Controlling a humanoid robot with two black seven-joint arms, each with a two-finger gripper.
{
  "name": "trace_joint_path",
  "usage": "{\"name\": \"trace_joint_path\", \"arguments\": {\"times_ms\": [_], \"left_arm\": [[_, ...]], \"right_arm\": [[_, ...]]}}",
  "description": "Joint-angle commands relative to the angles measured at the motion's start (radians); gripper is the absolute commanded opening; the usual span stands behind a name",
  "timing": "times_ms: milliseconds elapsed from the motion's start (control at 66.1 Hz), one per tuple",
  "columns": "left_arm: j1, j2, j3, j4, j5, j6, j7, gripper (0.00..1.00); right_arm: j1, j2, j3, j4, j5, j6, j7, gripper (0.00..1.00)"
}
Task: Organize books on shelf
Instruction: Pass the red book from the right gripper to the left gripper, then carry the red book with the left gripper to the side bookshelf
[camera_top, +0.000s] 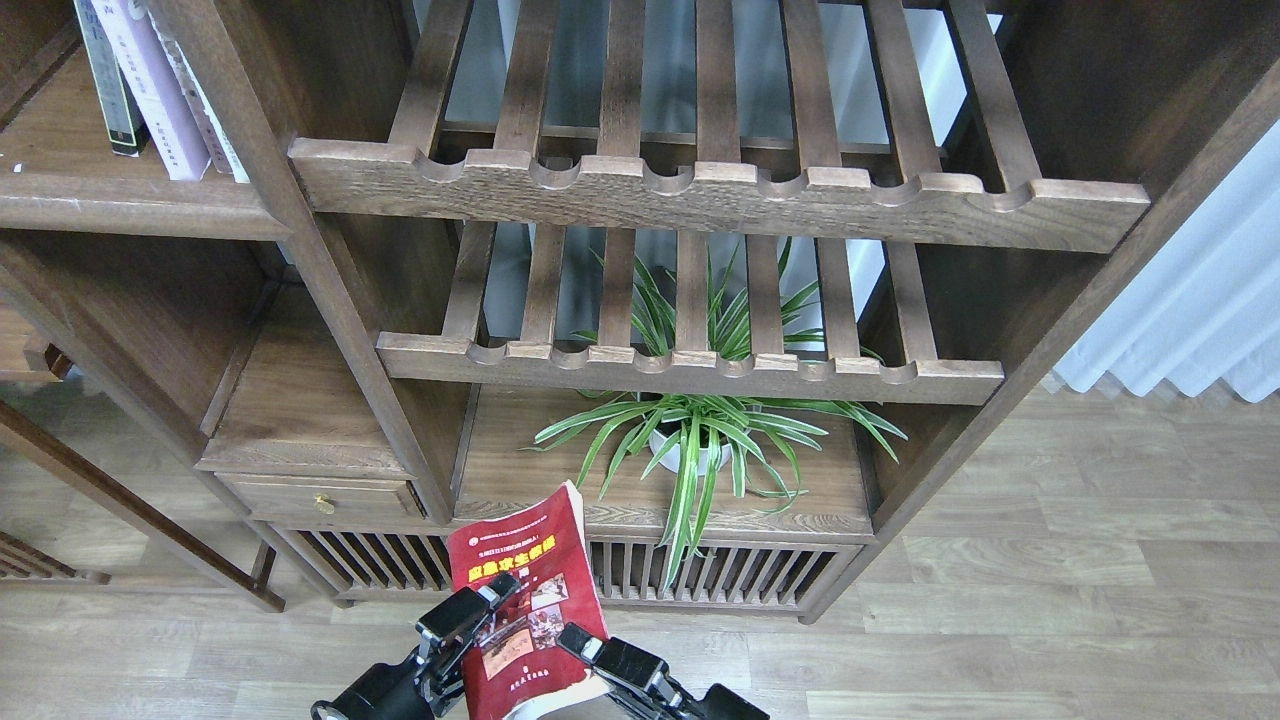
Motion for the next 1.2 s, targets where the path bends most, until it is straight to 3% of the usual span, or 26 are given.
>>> {"name": "trace_joint_path", "arguments": {"times_ms": [0, 121, 167, 484, 606, 651, 696, 711, 727, 742, 772, 787, 1014, 1181], "left_arm": [[0.0, 0.012, 0.0, -0.001, 0.001, -0.001, 0.002, 0.26], [0.0, 0.015, 0.0, -0.001, 0.001, -0.001, 0.002, 0.2], [-0.002, 0.031, -0.001, -0.001, 0.001, -0.001, 0.004, 0.12], [0.005, 0.111, -0.004, -0.005, 0.001, -0.001, 0.004, 0.07], [0.005, 0.137, -0.006, -0.008, 0.001, -0.001, 0.004, 0.07], [0.005, 0.144, -0.009, -0.011, 0.001, -0.001, 0.004, 0.07], [0.005, 0.145, -0.014, -0.013, 0.001, -0.001, 0.005, 0.07], [0.005, 0.145, -0.017, -0.014, 0.001, -0.001, 0.007, 0.07], [0.005, 0.145, -0.017, -0.014, 0.001, -0.001, 0.007, 0.07], [0.005, 0.147, -0.018, -0.014, 0.003, -0.001, 0.007, 0.06], [0.005, 0.15, -0.02, -0.014, 0.001, -0.001, 0.007, 0.06], [0.005, 0.153, -0.023, -0.014, 0.001, -0.001, 0.007, 0.06], [0.012, 0.251, -0.113, -0.076, 0.01, -0.001, 0.021, 0.05], [0.061, 0.409, -0.294, -0.186, 0.029, -0.001, 0.037, 0.05]], "right_arm": [[0.0, 0.0, 0.002, 0.0, 0.001, 0.0, -0.001, 0.06], [0.0, 0.0, 0.005, -0.002, 0.001, 0.0, -0.001, 0.06], [0.0, 0.0, 0.01, -0.002, 0.001, 0.0, -0.001, 0.06], [0.002, 0.0, 0.016, -0.008, 0.002, 0.0, 0.001, 0.06], [0.002, 0.0, 0.016, -0.006, 0.004, 0.0, 0.002, 0.11], [0.002, 0.0, 0.016, -0.006, 0.004, 0.0, 0.004, 0.17], [0.002, 0.0, 0.013, -0.006, 0.001, 0.0, 0.004, 0.33], [0.003, 0.0, 0.01, -0.005, -0.004, 0.0, 0.004, 0.49], [0.005, 0.0, 0.009, -0.005, -0.005, 0.0, 0.004, 0.55], [0.01, 0.0, 0.004, -0.005, -0.01, 0.0, 0.004, 0.7], [0.014, 0.0, 0.002, -0.005, -0.019, 0.0, 0.008, 0.87], [0.016, 0.0, 0.004, -0.005, -0.034, 0.0, 0.013, 1.0], [0.02, 0.0, 0.012, -0.014, -0.054, 0.0, 0.014, 1.0], [0.023, 0.0, 0.013, -0.028, -0.054, 0.0, 0.014, 1.0]]}}
